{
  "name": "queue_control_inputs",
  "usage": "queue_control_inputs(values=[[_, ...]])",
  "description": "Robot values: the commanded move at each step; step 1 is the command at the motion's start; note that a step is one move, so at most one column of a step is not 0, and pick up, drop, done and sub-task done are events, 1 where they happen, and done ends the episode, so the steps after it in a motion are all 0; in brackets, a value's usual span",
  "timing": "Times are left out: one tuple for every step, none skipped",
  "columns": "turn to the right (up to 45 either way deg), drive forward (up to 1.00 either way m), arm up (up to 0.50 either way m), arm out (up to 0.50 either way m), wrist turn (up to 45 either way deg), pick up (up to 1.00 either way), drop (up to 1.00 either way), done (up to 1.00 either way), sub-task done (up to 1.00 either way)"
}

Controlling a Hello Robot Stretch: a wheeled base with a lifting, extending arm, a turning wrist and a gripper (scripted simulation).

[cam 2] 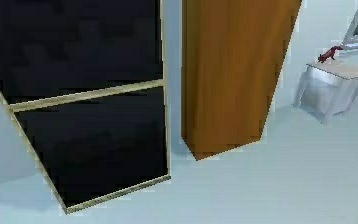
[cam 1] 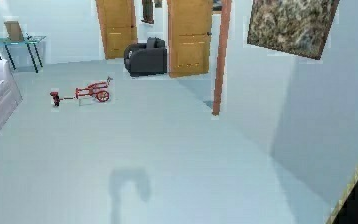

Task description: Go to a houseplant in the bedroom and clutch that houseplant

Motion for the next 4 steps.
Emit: queue_control_inputs(values=[[0.0,1.0,0.0,0.0,0.0,0.0,0.0,0.0,0.0],[0.0,1.0,0.0,0.0,0.0,0.0,0.0,0.0,0.0],[-6.0,0.0,0.0,0.0,0.0,0.0,0.0,0.0,0.0],[0.0,0.85,0.0,0.0,0.0,0.0,0.0,0.0,0.0]])
